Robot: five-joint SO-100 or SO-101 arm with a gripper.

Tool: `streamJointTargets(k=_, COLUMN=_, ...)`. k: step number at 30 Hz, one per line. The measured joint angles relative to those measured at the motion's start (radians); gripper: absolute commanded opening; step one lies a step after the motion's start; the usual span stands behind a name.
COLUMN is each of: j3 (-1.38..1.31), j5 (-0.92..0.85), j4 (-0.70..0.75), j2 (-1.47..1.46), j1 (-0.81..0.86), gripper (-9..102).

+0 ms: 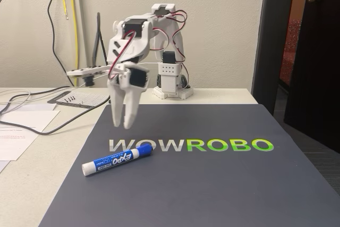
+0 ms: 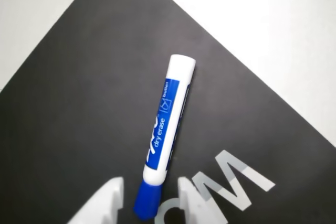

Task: Pick up the blue marker.

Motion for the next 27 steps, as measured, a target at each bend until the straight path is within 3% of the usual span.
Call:
streamJointTargets(k=5, j3=-0.008, j5=0.003, j4=0.003, j2=-0.041, j1=0.031, gripper=20)
streamJointTargets(k=27, j3=-0.008, j5=0.046, j4=-0.101, j2=-0.167, j1=-0.038, gripper=22)
